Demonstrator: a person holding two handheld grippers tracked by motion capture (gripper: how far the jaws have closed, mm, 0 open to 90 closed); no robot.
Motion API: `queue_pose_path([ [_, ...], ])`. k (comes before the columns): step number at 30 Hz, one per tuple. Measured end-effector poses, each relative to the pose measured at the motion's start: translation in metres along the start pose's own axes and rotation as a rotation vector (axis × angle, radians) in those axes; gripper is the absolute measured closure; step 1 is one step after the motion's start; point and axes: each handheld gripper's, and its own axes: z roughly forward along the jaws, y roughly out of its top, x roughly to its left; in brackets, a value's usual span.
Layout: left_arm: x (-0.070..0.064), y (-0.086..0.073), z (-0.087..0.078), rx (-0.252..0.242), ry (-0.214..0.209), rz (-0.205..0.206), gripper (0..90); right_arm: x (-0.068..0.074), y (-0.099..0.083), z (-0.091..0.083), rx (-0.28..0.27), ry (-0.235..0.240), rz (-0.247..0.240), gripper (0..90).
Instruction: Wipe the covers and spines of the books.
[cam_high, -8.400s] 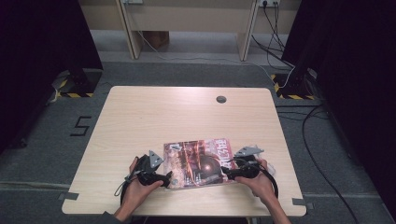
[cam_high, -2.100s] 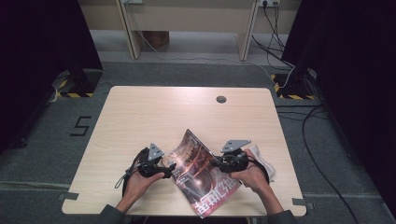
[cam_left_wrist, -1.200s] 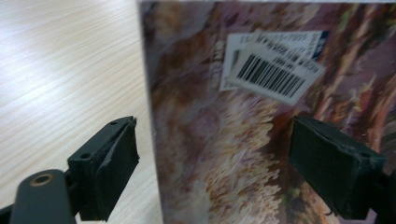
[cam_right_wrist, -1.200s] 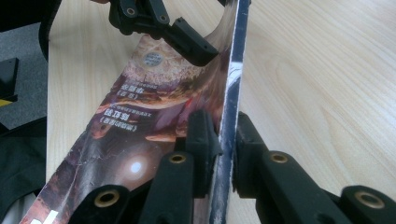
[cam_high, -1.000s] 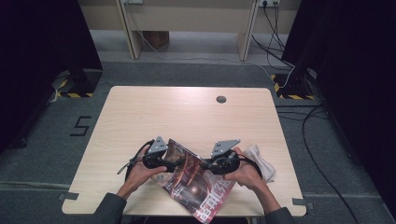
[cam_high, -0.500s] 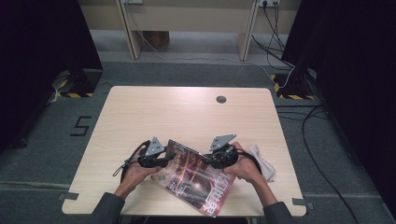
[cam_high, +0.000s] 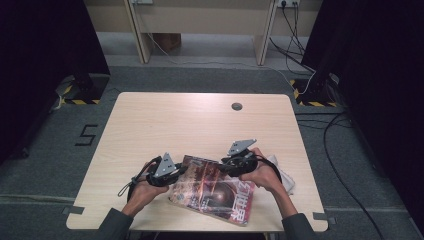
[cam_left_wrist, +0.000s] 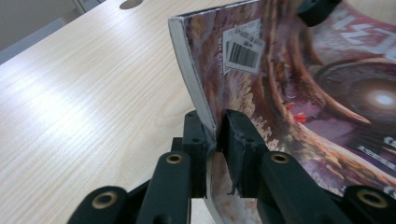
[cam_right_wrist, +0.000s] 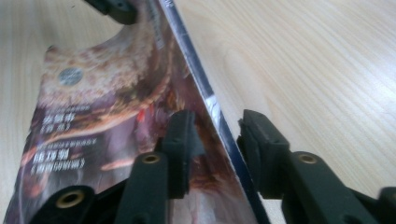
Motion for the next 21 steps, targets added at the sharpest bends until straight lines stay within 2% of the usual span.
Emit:
queue_pose_path([
  [2,-0.002,0.0,-0.003,-0.01,0.001,-0.005,80.6,-0.001,0.0,-0.001,-0.005,-0.001,0.016,56.0],
  [3,-0.003,0.0,-0.005,-0.012,0.003,-0.007,81.5,-0.003,-0.001,-0.005,-0.022,-0.021,0.055,52.7],
  [7,-0.005,-0.002,-0.012,-0.027,-0.002,-0.001,82.7,-0.003,-0.002,-0.009,-0.043,0.003,0.052,49.2],
  [8,-0.007,-0.002,-0.013,-0.03,0.009,0.001,82.7,-0.002,-0.002,-0.01,-0.048,0.005,0.052,49.1],
  [10,-0.008,-0.002,-0.016,-0.027,0.02,0.007,82.8,-0.001,-0.001,-0.01,-0.039,-0.015,0.048,46.0],
  [11,-0.009,-0.003,-0.018,-0.029,0.032,0.006,83.0,-0.001,0.0,-0.01,-0.035,-0.027,0.061,43.6],
  [12,-0.008,-0.004,-0.019,-0.031,0.036,-0.001,83.3,-0.002,0.002,-0.016,-0.064,-0.058,0.106,41.0],
  [16,-0.009,-0.008,-0.026,-0.032,0.045,-0.005,84.1,-0.004,0.001,-0.028,-0.104,-0.064,0.16,38.6],
  [17,-0.009,-0.009,-0.027,-0.036,0.043,-0.011,84.1,-0.004,-0.001,-0.033,-0.102,-0.076,0.18,38.3],
  [18,-0.009,-0.01,-0.028,-0.036,0.038,-0.017,84.1,-0.006,-0.009,-0.043,-0.093,-0.118,0.215,37.1],
  [19,-0.01,-0.011,-0.028,-0.038,0.043,-0.02,84.1,-0.006,-0.009,-0.043,-0.093,-0.118,0.215,37.1],
  [20,-0.011,-0.012,-0.029,-0.034,0.039,-0.017,84.2,-0.008,-0.018,-0.051,-0.085,-0.163,0.249,36.3],
  [21,-0.012,-0.012,-0.029,-0.029,0.037,-0.009,84.2,-0.008,-0.018,-0.051,-0.085,-0.163,0.249,36.3],
])
